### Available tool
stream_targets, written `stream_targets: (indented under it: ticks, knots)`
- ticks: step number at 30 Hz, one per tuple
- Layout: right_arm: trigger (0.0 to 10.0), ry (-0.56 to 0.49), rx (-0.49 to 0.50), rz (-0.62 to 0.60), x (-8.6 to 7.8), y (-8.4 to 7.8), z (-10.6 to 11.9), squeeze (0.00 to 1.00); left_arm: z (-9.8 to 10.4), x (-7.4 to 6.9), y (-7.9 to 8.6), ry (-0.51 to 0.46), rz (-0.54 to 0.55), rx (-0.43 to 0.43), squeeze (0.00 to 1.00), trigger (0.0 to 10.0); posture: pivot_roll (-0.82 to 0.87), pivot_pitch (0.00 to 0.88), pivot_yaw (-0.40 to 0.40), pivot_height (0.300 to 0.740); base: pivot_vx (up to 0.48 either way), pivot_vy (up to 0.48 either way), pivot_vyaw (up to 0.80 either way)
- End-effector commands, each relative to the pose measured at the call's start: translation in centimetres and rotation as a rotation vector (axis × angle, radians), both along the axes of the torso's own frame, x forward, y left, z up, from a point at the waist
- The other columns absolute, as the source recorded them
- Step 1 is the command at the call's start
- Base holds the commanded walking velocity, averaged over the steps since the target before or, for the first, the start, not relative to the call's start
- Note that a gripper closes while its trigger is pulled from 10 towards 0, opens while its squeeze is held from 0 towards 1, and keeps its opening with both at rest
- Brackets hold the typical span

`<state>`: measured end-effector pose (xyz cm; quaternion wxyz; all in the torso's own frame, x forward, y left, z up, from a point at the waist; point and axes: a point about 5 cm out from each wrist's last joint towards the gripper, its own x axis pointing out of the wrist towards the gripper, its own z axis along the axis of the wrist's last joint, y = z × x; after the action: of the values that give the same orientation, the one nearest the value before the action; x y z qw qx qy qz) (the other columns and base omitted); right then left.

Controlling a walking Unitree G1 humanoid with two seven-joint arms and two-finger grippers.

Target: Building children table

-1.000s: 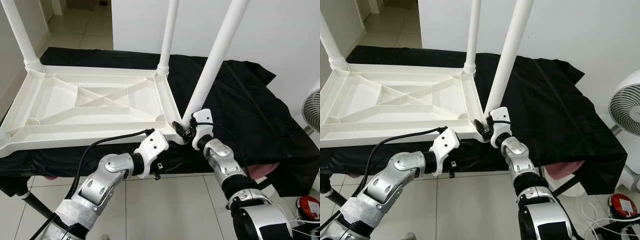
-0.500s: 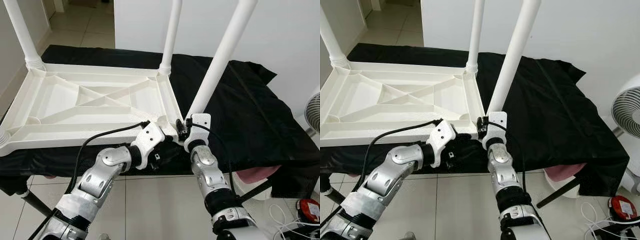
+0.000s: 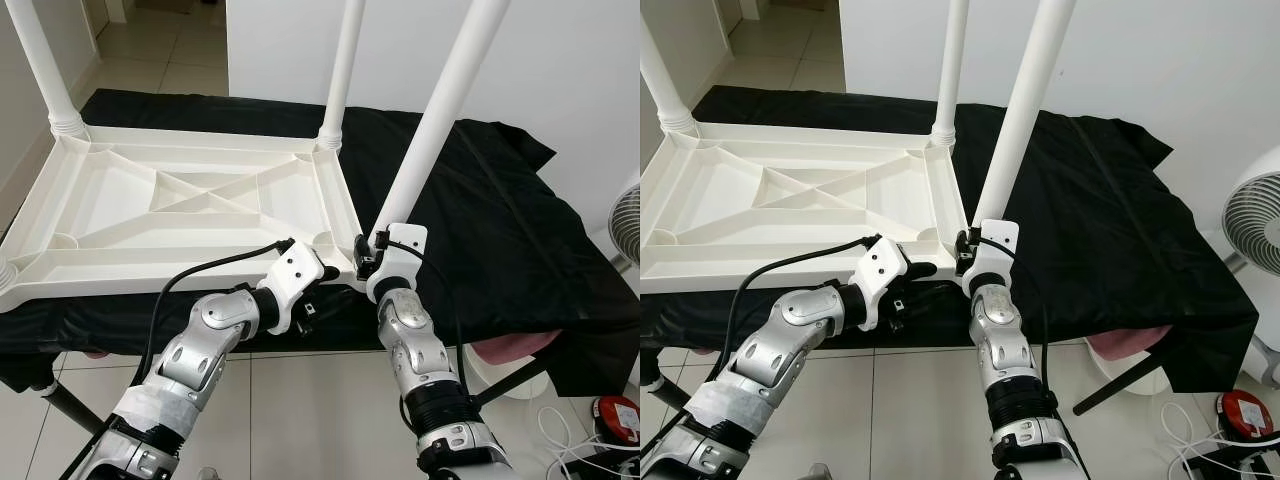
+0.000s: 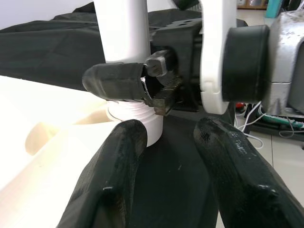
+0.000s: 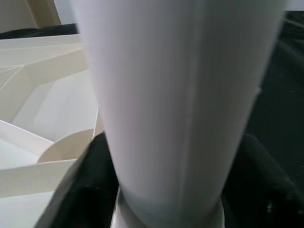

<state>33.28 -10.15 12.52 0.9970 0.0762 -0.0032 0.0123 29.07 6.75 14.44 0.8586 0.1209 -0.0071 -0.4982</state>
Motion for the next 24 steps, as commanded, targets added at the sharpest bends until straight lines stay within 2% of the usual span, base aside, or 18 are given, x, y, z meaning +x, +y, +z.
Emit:
stream_targets:
  ticks: [1,2,7,8,9,10,12,15,16,17,22,24]
  knots:
    - [10.0,0.017,0.004,-0.011,-0.2,-0.8,-0.3,1.0,-0.4,0.4,0.4,-0.01,0.116,-0.004,0.0,10.0,0.05,0.0,-0.13,0.74,0.0,0.0,0.0]
    - [10.0,0.011,-0.011,0.009,-0.2,-1.4,-0.2,1.0,-0.6,0.3,0.5,-0.009,0.112,0.0,0.0,10.0,0.05,0.0,-0.128,0.74,0.0,0.0,0.0]
    - [10.0,-0.002,-0.034,0.068,0.0,-2.2,-0.1,1.0,-0.7,0.1,0.4,-0.006,0.105,0.005,0.0,10.0,0.05,0.0,-0.125,0.74,0.0,0.0,0.0]
    - [10.0,-0.005,-0.05,0.119,0.1,-2.4,0.0,0.43,-0.8,0.1,0.4,-0.004,0.102,0.006,0.0,10.0,0.05,0.0,-0.122,0.74,0.0,0.0,0.0]
    - [10.0,-0.005,-0.05,0.119,0.1,-2.4,0.0,0.43,-0.8,0.1,0.4,-0.004,0.102,0.006,0.0,10.0,0.05,0.0,-0.122,0.74,0.0,0.0,0.0]
    - [10.0,-0.025,-0.081,0.24,0.3,-2.8,0.2,0.0,-1.0,-0.1,0.3,0.002,0.096,0.008,0.0,10.0,0.04,0.0,-0.116,0.74,0.0,0.0,0.0]
    - [10.0,-0.033,-0.096,0.283,0.4,-3.0,0.3,0.0,-1.0,-0.1,0.3,0.005,0.094,0.01,0.0,10.0,0.04,0.0,-0.116,0.74,0.0,0.0,0.0]
    - [10.0,-0.064,-0.176,0.456,0.7,-3.5,0.7,0.0,-1.2,-0.2,0.0,-0.002,0.081,0.031,0.0,10.0,0.04,0.0,-0.109,0.74,0.0,0.0,0.0]
    - [10.0,-0.064,-0.176,0.456,0.7,-3.5,0.7,0.0,-1.2,-0.2,0.0,-0.002,0.081,0.031,0.0,10.0,0.04,0.0,-0.109,0.74,0.0,0.0,0.0]
    - [10.0,-0.07,-0.237,0.551,0.9,-3.5,0.7,0.0,-1.1,-0.2,0.0,-0.005,0.078,0.031,0.0,10.0,0.05,0.0,-0.107,0.74,0.0,0.0,0.0]
    - [10.0,-0.065,-0.258,0.593,1.1,-3.6,0.8,0.0,-1.0,-0.2,0.0,-0.007,0.076,0.032,0.0,10.0,0.05,0.0,-0.107,0.74,0.0,0.0,0.0]
    - [10.0,-0.059,-0.286,0.657,1.8,-3.5,1.0,0.0,-0.8,-0.1,0.0,-0.013,0.072,0.032,0.0,10.0,0.05,0.0,-0.107,0.74,0.0,0.0,0.0]
